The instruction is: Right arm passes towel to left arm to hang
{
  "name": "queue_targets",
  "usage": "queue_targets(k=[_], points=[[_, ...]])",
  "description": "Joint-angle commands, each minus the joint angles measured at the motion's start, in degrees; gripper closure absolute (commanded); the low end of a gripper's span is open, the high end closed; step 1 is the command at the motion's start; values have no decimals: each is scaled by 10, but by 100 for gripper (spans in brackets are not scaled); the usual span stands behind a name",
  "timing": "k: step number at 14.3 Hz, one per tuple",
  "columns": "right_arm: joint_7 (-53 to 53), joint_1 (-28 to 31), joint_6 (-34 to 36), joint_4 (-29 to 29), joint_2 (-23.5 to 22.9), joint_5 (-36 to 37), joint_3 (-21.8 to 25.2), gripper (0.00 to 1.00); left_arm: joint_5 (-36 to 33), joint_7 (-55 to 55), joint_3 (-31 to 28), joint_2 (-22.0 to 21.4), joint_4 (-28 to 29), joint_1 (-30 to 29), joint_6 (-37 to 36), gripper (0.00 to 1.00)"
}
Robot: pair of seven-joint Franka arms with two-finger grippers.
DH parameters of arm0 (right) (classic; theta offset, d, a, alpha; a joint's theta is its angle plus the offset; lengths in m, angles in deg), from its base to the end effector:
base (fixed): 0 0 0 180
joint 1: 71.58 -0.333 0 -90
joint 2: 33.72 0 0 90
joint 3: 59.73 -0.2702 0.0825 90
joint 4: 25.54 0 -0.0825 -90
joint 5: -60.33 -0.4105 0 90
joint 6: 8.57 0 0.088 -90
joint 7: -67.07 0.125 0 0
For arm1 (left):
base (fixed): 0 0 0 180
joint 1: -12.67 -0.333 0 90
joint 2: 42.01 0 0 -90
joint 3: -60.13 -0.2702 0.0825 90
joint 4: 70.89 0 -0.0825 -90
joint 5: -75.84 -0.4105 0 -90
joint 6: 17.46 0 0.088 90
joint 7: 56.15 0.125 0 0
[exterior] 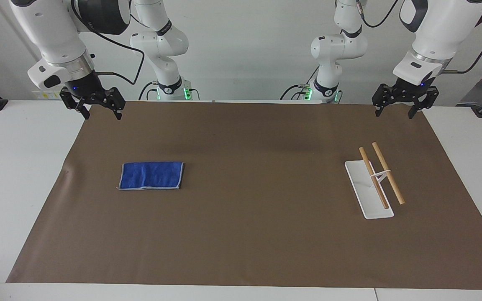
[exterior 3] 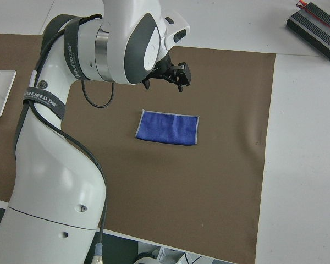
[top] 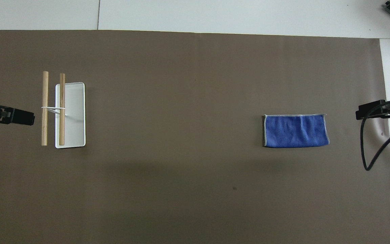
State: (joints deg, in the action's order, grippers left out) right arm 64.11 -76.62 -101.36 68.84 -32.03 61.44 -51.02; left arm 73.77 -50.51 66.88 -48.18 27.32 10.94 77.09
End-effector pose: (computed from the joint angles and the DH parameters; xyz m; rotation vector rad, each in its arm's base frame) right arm 0.5753 -0.0401 0.5436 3.1266 -0.0178 0.0009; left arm 0.5577 -0.0472 0.5570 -3.0783 0.2898 -0.0661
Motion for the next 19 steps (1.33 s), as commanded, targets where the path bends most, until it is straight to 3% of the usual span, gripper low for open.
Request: queue_targets(k=[1, 19], points=[[15, 4, 2, 5, 7, 7, -4, 0, 7, -1, -6, -15, 17, 4, 12, 0], [10, 5, -4, 34, 21, 11, -4, 0, 7, 7, -5, -15, 17, 5, 8, 0]])
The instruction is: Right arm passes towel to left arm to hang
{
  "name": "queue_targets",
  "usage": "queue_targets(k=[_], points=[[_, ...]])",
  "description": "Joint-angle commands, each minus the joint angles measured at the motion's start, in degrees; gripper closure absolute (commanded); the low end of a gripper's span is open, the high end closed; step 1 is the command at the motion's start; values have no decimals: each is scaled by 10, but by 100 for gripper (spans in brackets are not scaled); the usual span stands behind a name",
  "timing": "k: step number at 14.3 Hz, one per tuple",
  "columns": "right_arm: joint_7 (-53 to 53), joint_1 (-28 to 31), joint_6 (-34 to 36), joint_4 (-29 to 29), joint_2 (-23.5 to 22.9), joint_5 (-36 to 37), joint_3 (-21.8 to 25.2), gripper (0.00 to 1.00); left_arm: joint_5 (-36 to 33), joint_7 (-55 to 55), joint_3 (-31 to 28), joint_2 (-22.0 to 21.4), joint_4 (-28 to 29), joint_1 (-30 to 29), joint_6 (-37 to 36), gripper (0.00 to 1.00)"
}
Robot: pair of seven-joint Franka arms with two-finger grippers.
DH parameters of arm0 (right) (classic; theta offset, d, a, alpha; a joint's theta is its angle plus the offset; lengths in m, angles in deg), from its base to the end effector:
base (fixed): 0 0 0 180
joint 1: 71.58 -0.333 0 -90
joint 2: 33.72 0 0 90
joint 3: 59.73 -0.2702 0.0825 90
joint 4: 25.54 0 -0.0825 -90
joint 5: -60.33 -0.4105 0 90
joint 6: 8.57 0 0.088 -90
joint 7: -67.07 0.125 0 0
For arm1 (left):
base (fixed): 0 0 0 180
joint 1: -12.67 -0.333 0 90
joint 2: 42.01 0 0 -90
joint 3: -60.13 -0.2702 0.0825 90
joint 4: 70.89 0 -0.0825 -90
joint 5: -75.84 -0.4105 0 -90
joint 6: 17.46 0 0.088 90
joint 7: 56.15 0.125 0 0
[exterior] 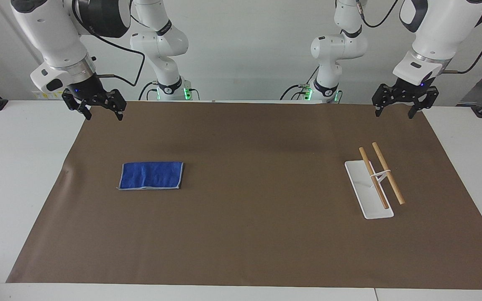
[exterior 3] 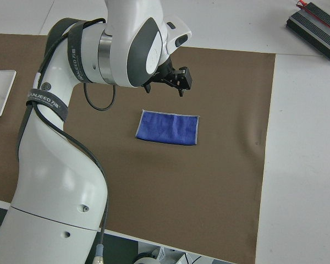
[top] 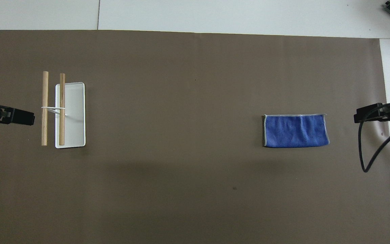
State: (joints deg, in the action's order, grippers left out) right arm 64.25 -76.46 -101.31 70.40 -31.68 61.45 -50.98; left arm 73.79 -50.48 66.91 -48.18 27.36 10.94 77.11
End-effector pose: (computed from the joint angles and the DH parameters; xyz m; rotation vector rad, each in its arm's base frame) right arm 0.5720 -0.0421 0.5334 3.1284 -0.0267 -0.0335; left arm 0.5577 -0.0475 0.5567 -3.0785 0.2914 -0.0656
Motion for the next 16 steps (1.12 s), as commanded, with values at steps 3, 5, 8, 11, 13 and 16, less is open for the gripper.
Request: queue_targets(k=[3, 5, 8, 11, 13, 16], points=[[11, 1, -9, 32, 23, 9, -4, 0, 6, 3, -8, -15, 15, 4, 0, 0], [10, 0, -43, 60, 33, 9, -4, 0, 6, 2, -10, -15, 16, -3, 0, 0], [8, -3, -78, 77, 19, 9, -5, 0, 6, 2, -13, -15, 16, -5, -2, 0], [11, -13, -167, 132, -8, 8, -5, 0, 6, 2, -12, -15, 16, -5, -2, 0], [11, -26, -238, 158, -49, 6, -4, 0, 6, 2, -13, -15, 16, -5, -2, 0], [5, -27, -346, 217, -80, 4, -5, 0, 6, 0, -12, -15, 16, -4, -2, 0]])
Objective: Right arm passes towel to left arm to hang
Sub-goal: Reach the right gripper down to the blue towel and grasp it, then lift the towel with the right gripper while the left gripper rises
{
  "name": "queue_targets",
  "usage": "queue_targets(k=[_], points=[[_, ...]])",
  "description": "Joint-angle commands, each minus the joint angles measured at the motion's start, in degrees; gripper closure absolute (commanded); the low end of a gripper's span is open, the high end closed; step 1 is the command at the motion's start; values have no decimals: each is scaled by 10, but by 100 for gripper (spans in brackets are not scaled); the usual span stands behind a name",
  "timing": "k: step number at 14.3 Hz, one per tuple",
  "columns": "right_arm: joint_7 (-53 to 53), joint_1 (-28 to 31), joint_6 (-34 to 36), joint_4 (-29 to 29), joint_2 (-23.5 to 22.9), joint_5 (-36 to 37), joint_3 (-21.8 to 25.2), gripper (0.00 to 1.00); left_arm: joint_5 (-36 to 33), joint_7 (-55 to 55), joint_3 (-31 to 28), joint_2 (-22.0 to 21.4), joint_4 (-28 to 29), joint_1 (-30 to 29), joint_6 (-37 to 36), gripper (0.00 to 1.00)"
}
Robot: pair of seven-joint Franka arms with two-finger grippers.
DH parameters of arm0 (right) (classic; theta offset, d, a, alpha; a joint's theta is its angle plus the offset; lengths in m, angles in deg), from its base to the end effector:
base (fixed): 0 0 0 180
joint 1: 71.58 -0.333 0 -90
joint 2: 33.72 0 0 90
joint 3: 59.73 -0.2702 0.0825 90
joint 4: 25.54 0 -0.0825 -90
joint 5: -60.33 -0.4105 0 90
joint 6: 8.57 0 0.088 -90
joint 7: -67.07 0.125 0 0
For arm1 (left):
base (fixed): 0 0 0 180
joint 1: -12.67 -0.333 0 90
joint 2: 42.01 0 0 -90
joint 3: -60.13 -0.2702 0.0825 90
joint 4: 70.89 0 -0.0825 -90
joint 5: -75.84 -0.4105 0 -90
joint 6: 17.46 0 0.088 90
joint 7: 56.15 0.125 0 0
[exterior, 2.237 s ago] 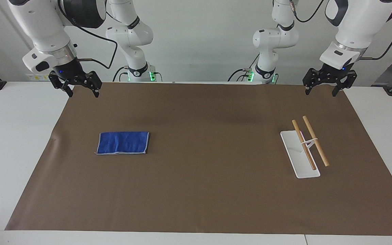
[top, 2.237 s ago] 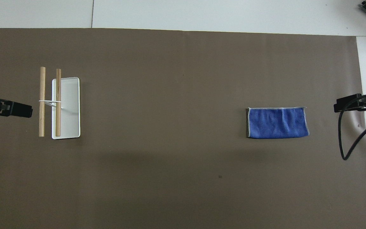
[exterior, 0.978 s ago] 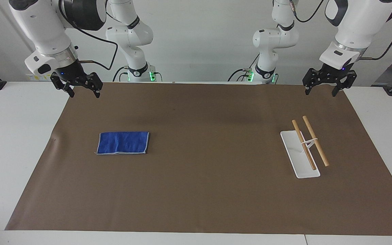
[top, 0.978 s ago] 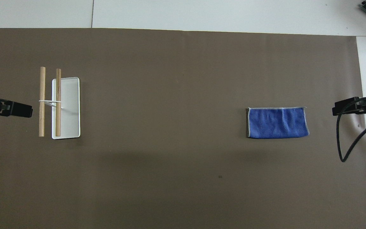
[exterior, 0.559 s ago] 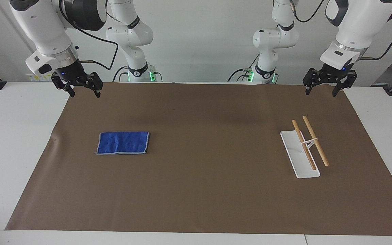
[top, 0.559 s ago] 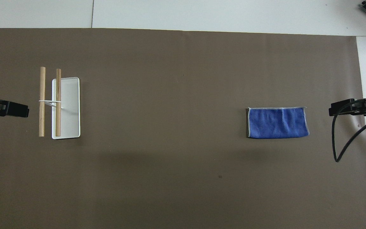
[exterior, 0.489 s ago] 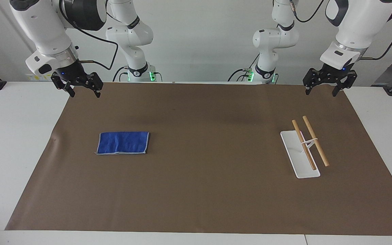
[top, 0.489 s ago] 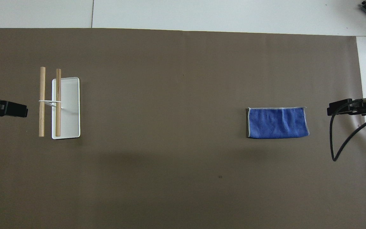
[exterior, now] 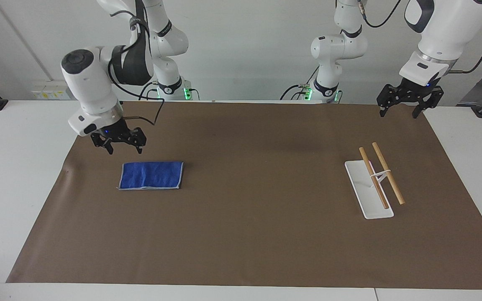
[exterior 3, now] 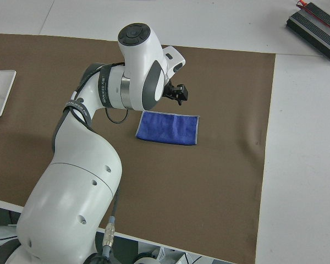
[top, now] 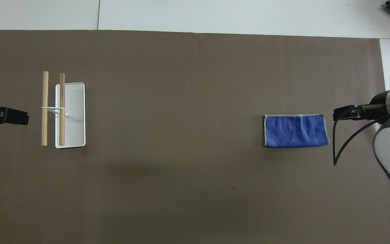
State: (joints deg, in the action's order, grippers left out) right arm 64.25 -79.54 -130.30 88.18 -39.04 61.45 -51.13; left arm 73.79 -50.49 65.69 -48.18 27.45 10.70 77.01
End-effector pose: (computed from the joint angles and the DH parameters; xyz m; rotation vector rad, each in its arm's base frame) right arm 0.5999 -0.0073 0.3472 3.1077 0.0760 0.0730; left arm 0.5584 -0.0328 0.5559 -3.0839 0.2522 -0.0600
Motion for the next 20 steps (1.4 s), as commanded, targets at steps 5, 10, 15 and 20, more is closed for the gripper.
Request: queue_targets(k=[5, 10, 15, 20], points=[[-17, 6, -205, 147, -36, 3, -3, 0, 6, 1, 1, -15, 15, 1, 0, 0], [-19, 4, -228, 160, -58, 2, -4, 0, 6, -5, 0, -14, 15, 10, 4, 0], [-19, 4, -227, 161, -58, 2, -5, 88, 6, -50, -2, -14, 15, 23, 10, 0], [-2, -2, -139, 85, -56, -45, -18, 100, 6, -50, -1, -16, 16, 24, 11, 0]])
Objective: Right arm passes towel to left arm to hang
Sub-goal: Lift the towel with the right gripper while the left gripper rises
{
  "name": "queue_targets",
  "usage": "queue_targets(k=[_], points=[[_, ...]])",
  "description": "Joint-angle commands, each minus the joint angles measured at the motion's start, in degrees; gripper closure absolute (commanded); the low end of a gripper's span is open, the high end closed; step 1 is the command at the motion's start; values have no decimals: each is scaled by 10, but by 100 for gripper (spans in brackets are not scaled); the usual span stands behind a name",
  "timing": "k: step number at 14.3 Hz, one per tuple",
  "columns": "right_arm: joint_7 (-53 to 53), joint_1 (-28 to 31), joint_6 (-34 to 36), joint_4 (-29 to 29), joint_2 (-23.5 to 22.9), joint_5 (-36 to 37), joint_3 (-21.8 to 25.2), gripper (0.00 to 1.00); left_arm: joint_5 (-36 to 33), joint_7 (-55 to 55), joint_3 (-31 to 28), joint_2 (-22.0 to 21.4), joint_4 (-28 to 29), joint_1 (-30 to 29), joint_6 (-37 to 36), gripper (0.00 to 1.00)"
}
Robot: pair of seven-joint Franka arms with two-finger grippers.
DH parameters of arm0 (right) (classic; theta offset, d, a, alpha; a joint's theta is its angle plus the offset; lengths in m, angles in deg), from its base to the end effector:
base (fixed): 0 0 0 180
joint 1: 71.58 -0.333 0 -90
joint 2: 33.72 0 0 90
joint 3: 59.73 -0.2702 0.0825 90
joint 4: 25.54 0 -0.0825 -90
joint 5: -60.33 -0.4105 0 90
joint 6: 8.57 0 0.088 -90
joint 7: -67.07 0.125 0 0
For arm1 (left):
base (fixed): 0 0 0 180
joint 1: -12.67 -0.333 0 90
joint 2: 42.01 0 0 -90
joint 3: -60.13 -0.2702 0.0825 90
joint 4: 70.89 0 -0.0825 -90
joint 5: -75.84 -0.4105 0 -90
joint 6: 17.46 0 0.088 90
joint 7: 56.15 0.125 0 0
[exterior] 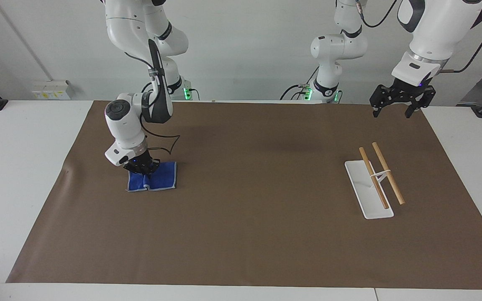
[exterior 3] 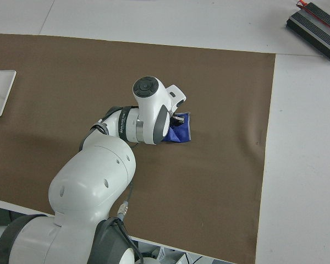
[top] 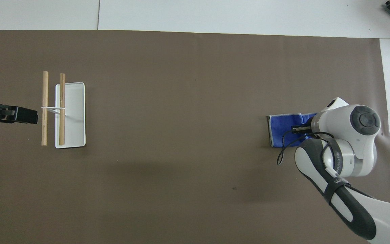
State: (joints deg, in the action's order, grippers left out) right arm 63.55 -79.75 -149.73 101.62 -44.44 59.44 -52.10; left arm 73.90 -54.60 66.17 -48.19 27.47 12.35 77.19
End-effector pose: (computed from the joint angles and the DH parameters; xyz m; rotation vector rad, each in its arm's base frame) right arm 0.5630 0.0038 0.2152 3.1227 0.0969 0.0916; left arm 0.5571 -0.0540 0.5560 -3.0909 0.1989 -0.0683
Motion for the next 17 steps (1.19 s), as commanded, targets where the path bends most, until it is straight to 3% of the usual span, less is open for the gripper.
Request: queue_targets(k=[1, 4, 7, 11, 15, 17], points=[[6, 0, 82, -74, 0, -35, -9, 100, 5, -9, -6, -16, 16, 8, 9, 0], [8, 1, 153, -140, 9, -92, -8, 100, 8, -21, -4, -17, 21, 8, 9, 0], [30, 0, 176, -187, 12, -124, -18, 100, 72, -122, -4, -30, 52, 8, 49, 0], [120, 0, 165, -227, 10, -255, -45, 100, 94, -362, 6, -62, 146, 35, 213, 0], [215, -31, 108, -227, 8, -413, -59, 100, 104, -531, 48, -67, 175, 30, 288, 0], [276, -63, 68, -220, 8, -461, -59, 100, 150, -588, 65, -74, 194, 29, 331, 0]])
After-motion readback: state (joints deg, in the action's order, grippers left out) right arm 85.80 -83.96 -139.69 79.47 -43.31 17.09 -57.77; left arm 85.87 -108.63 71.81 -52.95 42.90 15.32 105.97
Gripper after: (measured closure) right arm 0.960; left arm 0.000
